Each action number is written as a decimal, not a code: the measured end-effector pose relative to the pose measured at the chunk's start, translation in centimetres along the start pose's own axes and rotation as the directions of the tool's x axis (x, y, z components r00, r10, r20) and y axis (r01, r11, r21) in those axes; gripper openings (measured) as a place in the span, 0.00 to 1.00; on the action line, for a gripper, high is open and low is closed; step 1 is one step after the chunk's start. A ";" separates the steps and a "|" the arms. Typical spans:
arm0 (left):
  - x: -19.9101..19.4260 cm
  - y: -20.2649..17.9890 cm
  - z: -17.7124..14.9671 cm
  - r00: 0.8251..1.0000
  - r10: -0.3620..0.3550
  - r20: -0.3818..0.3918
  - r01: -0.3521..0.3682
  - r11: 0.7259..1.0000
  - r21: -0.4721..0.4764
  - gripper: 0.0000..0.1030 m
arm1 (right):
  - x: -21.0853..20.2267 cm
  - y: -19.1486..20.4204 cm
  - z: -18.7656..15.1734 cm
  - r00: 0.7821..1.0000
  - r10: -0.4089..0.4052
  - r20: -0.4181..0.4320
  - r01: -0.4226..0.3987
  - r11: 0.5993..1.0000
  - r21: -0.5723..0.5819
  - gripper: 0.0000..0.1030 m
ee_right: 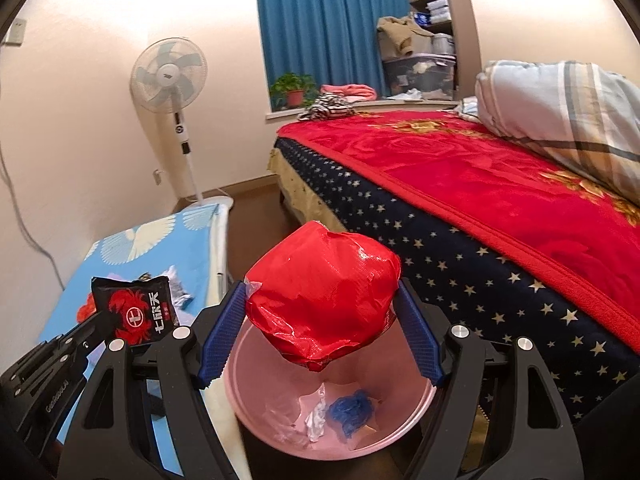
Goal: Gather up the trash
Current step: 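Carry the red bag and black packet over the pink bin with both tools, then open both tools to drop the red bag and black packet into the bin, then move both tools back over the mattress toward the remaining trash, then grasp the black band with the right tool while the left tool grasps the purple foam net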
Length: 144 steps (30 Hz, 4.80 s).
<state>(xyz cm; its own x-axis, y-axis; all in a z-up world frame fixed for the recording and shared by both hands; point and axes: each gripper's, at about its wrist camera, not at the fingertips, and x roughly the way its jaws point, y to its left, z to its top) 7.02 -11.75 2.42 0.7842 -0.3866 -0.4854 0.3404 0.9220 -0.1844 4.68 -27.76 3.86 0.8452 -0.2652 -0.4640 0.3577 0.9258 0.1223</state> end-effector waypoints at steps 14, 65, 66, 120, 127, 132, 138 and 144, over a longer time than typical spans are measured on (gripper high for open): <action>4.2 -2.0 0.0 0.997 -0.061 -0.047 0.061 0.998 0.007 0.03 | 2.6 -2.2 0.0 0.996 -0.088 -0.029 0.089 0.995 0.046 0.71; 2.6 0.3 -1.0 0.998 -0.017 -0.064 0.016 1.000 -0.016 0.09 | 2.7 0.4 -1.4 0.998 0.037 -0.055 -0.037 0.999 0.016 0.67; 2.1 0.9 -1.0 0.998 -0.004 -0.057 0.003 1.000 -0.024 0.09 | 2.5 0.6 -1.5 0.997 0.050 -0.056 -0.050 0.999 0.012 0.64; 1.4 15.8 -3.0 0.944 0.310 -0.111 -0.329 0.896 -0.300 0.27 | 5.3 12.5 -7.5 0.841 0.426 -0.334 -0.474 0.877 -0.073 0.11; 2.6 16.6 -2.7 0.936 0.334 -0.116 -0.353 0.876 -0.328 0.48 | 6.7 11.2 -7.1 0.855 0.402 -0.327 -0.436 0.900 -0.034 0.12; 3.8 17.4 -2.4 0.937 0.324 -0.126 -0.348 0.868 -0.354 0.56 | 6.9 10.8 -6.9 0.857 0.403 -0.321 -0.431 0.902 -0.021 0.12; 5.2 17.2 -2.4 0.946 0.286 -0.154 -0.323 0.879 -0.351 0.56 | 6.7 11.0 -6.8 0.857 0.407 -0.316 -0.434 0.901 -0.018 0.12; 6.0 17.1 -3.0 0.945 0.255 -0.206 -0.313 0.886 -0.343 0.48 | 6.3 11.0 -6.5 0.858 0.411 -0.307 -0.437 0.899 -0.018 0.11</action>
<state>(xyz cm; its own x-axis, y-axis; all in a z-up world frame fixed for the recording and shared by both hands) 15.99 1.77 -6.25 0.7208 -0.1263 -0.6815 -0.1222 0.9447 -0.3043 11.35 -17.50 -3.46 0.7504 0.2359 -0.6175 -0.0552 0.9533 0.2970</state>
